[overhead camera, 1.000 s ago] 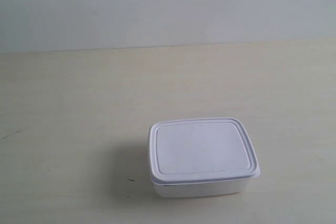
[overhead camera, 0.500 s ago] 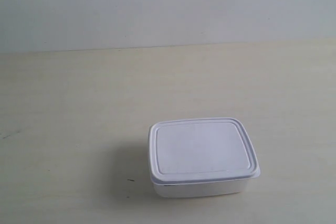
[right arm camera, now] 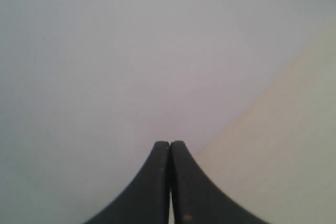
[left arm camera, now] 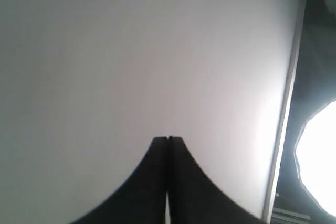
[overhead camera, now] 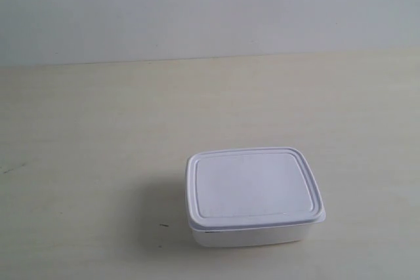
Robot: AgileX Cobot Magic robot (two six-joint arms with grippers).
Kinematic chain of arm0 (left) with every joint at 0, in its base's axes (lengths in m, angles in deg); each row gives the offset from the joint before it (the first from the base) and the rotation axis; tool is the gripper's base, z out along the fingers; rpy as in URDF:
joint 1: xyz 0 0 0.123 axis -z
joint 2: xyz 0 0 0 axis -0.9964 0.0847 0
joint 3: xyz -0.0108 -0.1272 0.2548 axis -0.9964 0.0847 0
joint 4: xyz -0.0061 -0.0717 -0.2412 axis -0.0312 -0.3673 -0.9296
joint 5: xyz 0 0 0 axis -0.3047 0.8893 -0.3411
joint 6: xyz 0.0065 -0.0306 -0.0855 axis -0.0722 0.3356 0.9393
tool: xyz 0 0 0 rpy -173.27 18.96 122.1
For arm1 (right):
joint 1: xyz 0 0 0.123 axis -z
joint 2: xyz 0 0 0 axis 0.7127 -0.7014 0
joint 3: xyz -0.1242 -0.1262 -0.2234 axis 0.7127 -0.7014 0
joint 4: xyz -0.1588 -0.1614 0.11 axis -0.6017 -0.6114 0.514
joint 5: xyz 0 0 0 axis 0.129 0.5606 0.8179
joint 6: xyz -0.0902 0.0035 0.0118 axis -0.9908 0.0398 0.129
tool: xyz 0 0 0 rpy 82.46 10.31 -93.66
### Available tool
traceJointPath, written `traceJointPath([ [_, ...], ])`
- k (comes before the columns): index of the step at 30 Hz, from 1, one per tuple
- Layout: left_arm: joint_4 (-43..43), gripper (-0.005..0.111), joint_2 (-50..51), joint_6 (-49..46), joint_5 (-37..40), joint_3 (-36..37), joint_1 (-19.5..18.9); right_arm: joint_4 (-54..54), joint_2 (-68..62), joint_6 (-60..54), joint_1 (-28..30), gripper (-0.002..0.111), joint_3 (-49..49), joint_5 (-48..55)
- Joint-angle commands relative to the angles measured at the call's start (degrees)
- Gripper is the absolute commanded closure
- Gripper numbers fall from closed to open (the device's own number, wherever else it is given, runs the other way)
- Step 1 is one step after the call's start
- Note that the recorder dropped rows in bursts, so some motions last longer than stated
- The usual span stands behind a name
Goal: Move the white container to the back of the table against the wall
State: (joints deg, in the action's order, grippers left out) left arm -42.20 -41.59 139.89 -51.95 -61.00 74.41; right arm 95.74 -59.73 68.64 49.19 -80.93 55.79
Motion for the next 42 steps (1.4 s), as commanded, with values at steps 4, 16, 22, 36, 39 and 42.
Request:
traceJointPath([
  [4, 30.4, 0.107, 5.5, 19.2, 7.2, -9.3, 0.5, 14.4, -0.7, -24.4, 0.3, 0.108, 11.1, 12.7],
  [16, 50.6, 0.107, 14.6, 40.2, 5.4, -14.7, 0.9, 33.8, -24.6, -58.7, 0.0, 0.108, 26.8, 39.2],
  [22, 53.0, 0.107, 18.6, 40.7, 9.5, -14.7, 11.5, 30.3, -40.4, -63.1, -12.0, 0.108, 30.6, 42.7],
  [36, 54.4, 0.107, 47.8, 38.3, 34.6, -16.9, 44.5, -6.3, -57.9, -33.4, -36.6, 0.108, 30.6, 35.7],
  [39, 53.4, 0.107, 52.0, 38.2, 37.0, -18.8, 47.7, -7.8, -60.2, -31.2, -38.9, 0.108, 30.6, 35.5],
  [42, 53.3, 0.107, 56.3, 37.1, 38.0, -21.2, 50.2, -7.9, -62.9, -31.1, -40.8, 0.108, 30.6, 34.7],
])
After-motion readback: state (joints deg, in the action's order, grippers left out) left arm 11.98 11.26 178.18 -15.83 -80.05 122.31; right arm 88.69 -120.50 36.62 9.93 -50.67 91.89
